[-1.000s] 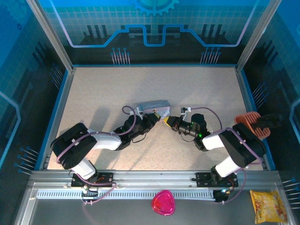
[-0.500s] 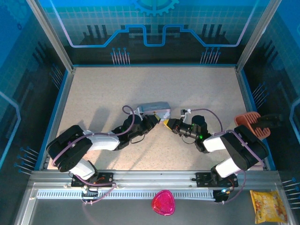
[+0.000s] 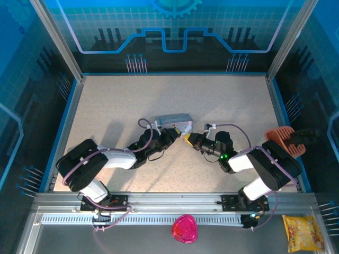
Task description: Unlock a padlock with a key
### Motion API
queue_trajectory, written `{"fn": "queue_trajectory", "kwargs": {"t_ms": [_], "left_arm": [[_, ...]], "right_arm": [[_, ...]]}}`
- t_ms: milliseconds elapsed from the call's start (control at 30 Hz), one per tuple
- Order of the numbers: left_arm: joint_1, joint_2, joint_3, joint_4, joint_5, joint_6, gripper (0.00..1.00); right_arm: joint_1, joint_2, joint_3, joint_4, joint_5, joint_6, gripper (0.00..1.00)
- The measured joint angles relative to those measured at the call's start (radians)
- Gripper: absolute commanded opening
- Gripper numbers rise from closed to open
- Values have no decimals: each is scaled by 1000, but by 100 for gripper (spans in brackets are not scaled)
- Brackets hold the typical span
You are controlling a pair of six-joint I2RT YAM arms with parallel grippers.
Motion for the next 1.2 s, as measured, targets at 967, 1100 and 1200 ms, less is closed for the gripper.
{"fn": "queue_trajectory", "kwargs": {"t_ms": [967,1100,1200], "left_arm": [[0,35,19,87,6,-53,0],[0,34,24,87,6,-53,0],[0,33,29,89,6,-53,0]], "right_arm": [[-95,101,14,172,-167,-25,0],[-107,98,19,173,-183,-38,0],[-120,98,27,172,-208,-39,0]]}}
